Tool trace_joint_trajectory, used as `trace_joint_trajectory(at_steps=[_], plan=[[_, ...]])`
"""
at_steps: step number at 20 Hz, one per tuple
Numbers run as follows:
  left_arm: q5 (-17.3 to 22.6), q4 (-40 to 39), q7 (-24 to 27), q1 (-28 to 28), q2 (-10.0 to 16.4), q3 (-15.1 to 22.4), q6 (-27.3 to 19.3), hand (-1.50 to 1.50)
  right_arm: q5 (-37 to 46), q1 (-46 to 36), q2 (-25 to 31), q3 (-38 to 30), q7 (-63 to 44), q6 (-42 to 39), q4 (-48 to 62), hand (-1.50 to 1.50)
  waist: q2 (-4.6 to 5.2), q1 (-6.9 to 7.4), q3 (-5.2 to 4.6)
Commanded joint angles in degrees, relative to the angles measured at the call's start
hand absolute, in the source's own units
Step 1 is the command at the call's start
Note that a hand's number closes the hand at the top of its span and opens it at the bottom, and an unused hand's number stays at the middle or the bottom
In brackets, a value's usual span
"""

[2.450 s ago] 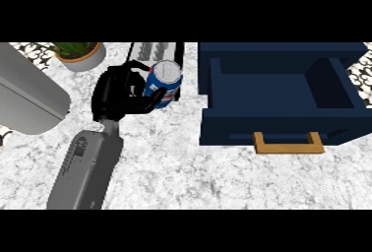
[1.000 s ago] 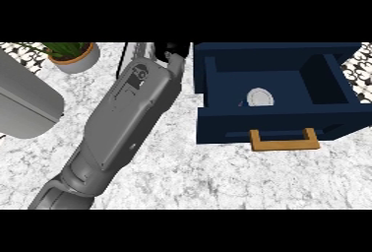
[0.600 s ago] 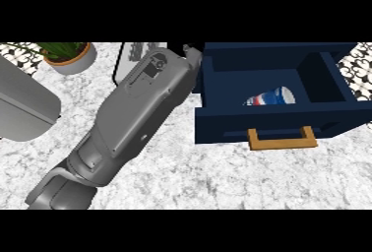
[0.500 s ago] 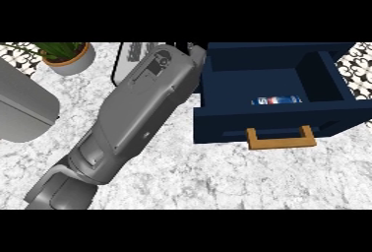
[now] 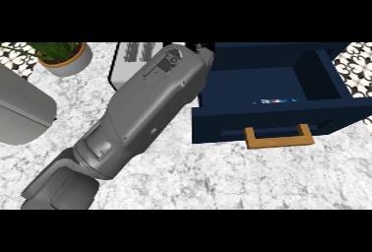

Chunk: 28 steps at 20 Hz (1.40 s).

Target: Pick up the can, place it into the drawer and close the drawer

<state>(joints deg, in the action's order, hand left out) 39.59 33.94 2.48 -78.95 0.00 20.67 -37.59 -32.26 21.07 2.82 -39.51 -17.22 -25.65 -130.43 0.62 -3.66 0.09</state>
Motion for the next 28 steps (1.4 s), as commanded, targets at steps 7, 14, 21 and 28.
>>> trace_joint_trajectory(at_steps=[7, 14, 21, 28], plan=[[6.6, -6.7, 1.3, -1.9, 0.0, 7.9, -2.4, 1.50, -1.0, -1.2, 0.7, -0.3, -0.9, 0.0, 0.7, -1.50, 0.42, -1.31, 0.05], [10.8, -6.2, 3.8, -1.0, 0.0, 12.2, -7.1, -1.50, 1.1, -2.4, -0.6, 1.8, -1.0, -0.1, -0.4, -1.50, 0.56, -2.25, 0.07], [13.1, -9.7, 6.4, -1.3, 0.0, 12.7, -6.3, -1.50, 1.5, -2.0, -0.2, 1.3, -0.9, -0.9, -1.3, -1.50, 0.63, -2.20, 0.05], [16.5, -7.3, 8.5, -0.8, 0.0, 14.5, -8.9, -1.50, 2.0, -3.1, -0.1, 1.9, -2.4, 0.8, -4.4, -1.50, 0.36, -1.59, 0.00]])
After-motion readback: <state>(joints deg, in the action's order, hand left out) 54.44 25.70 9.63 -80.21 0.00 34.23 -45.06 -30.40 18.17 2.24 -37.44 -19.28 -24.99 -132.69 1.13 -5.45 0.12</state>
